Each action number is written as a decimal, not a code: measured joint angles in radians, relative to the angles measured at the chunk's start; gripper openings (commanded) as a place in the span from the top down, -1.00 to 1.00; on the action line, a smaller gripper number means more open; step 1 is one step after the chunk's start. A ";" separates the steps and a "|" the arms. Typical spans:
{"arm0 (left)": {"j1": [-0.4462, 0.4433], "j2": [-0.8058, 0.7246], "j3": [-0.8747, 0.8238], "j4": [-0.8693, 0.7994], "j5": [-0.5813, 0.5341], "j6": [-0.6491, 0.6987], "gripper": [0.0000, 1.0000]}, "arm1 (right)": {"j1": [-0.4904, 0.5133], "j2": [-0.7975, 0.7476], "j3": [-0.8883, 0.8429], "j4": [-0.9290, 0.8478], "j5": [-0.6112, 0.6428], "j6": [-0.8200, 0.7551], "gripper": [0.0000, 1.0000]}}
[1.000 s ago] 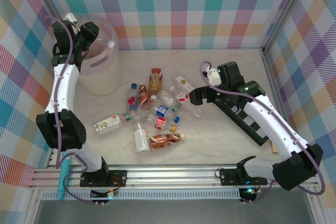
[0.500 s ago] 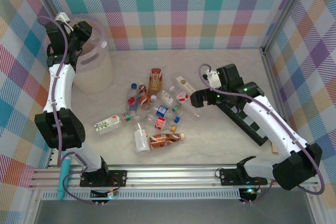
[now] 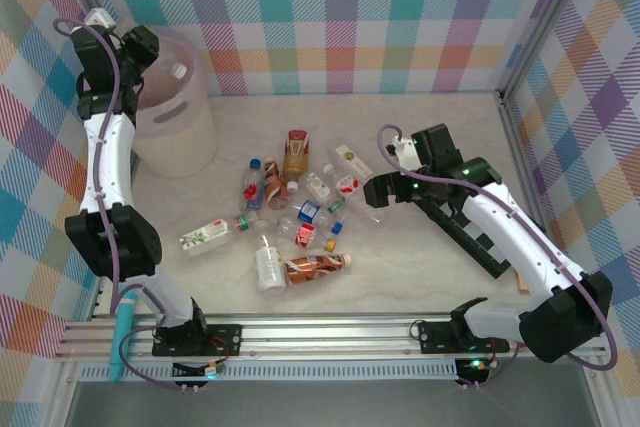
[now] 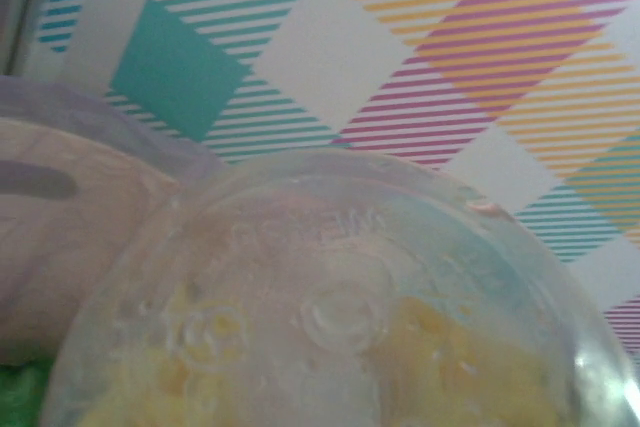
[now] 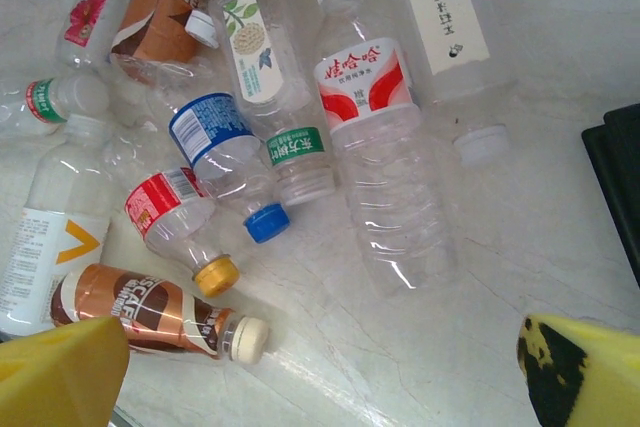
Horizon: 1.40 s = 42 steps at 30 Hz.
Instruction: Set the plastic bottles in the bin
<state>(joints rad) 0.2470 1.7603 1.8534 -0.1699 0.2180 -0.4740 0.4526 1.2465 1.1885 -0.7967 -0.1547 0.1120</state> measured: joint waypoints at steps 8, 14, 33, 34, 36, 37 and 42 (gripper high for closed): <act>0.000 0.180 0.101 -0.222 -0.078 0.147 0.44 | 0.000 -0.047 -0.024 -0.014 0.028 0.003 -0.99; -0.001 0.285 0.198 -0.442 -0.089 0.243 0.45 | 0.000 -0.050 -0.025 -0.013 0.040 0.003 -0.99; -0.160 0.320 0.278 -0.826 -0.027 0.454 0.22 | 0.000 -0.007 -0.026 -0.013 0.133 0.003 -0.99; -0.164 0.320 0.278 -0.826 -0.027 0.454 0.18 | 0.000 0.007 -0.026 -0.013 0.142 0.003 -0.99; -0.163 0.320 0.278 -0.825 -0.029 0.454 0.01 | 0.000 0.032 -0.027 -0.013 0.155 0.000 -0.99; -0.161 0.320 0.278 -0.824 -0.029 0.453 -0.10 | 0.000 0.043 -0.029 -0.010 0.159 -0.001 -0.99; -0.158 0.320 0.269 -0.821 -0.033 0.459 -0.70 | 0.000 0.078 -0.053 0.011 0.159 -0.020 -0.99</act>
<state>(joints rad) 0.0891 2.0804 2.1227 -0.9905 0.1848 -0.0151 0.4526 1.3247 1.1355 -0.7860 0.0048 0.0921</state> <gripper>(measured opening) 0.789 0.994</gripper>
